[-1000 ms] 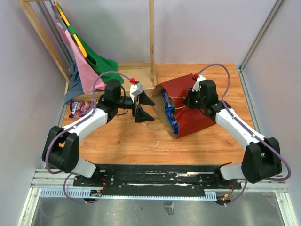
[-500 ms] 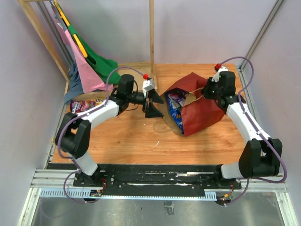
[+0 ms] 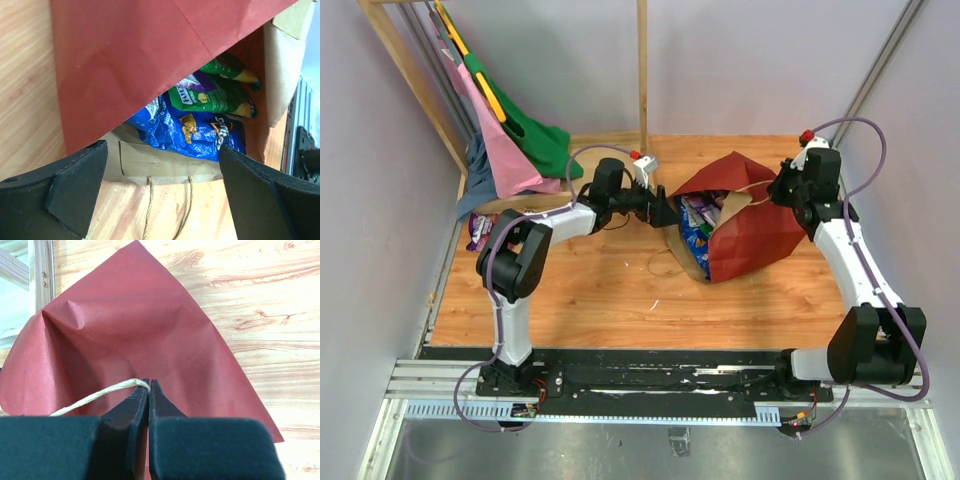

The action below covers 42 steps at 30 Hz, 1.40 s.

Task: Take the snacks out of the paper bag
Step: Adjust the paper bag at the center of the board.

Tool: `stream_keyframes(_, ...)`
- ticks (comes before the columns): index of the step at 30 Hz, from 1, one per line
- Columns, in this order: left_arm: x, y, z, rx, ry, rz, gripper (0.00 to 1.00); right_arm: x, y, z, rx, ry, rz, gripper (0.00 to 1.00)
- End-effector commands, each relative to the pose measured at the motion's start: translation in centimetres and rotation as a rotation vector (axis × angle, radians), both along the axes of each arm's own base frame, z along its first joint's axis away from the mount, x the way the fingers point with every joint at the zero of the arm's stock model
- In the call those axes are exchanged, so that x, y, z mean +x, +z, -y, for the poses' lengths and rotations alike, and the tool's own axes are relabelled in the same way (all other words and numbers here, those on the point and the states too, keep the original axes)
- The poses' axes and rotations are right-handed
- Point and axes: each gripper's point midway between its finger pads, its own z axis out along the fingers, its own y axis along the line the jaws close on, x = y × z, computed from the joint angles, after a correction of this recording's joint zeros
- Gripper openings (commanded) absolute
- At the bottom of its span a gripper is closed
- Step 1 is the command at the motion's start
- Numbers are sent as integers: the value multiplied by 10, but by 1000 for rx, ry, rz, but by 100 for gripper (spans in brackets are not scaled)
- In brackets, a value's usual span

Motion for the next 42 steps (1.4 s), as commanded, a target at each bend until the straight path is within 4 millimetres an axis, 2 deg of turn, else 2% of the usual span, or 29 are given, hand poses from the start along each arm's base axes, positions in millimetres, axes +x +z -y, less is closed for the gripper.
stream_keyframes(1, 20, 34, 6, -37, 87, 86, 97, 9, 30, 26, -12, -83, 70, 1)
stream_keyframes(7, 6, 32, 27, -13, 90, 74, 96, 10, 45, 1, 7, 12, 104, 1)
stream_keyframes(11, -16, 31, 47, -22, 120, 28, 94, -2, 53, -38, -52, 133, 129, 1)
stream_keyframes(16, -37, 42, 55, -119, 153, -7, 89, -26, 69, -94, -67, 283, 161, 1)
stream_keyframes(20, -33, 54, 53, -207, 228, -5, 85, -46, 77, -132, -53, 388, 177, 1)
stream_keyframes(22, -32, 56, 52, -250, 249, -18, 83, -53, 80, -143, -54, 416, 183, 1)
stream_keyframes(25, -39, 55, 50, -300, 253, -55, 83, -56, 81, -146, -66, 421, 187, 1)
stream_keyframes(28, -48, 50, 42, -313, 281, -115, 88, -57, 79, -143, -77, 411, 182, 1)
stream_keyframes(32, -74, 66, 32, -406, 247, -142, 99, -58, 79, -143, -74, 414, 187, 1)
stream_keyframes(34, -89, 78, 32, -458, 215, -135, 100, -58, 79, -144, -71, 417, 190, 1)
stream_keyframes(38, -108, 84, 50, -469, 172, -116, 100, -58, 78, -146, -57, 426, 191, 1)
stream_keyframes(42, -109, 82, 72, -454, 169, -123, 100, -59, 78, -148, -51, 432, 189, 1)
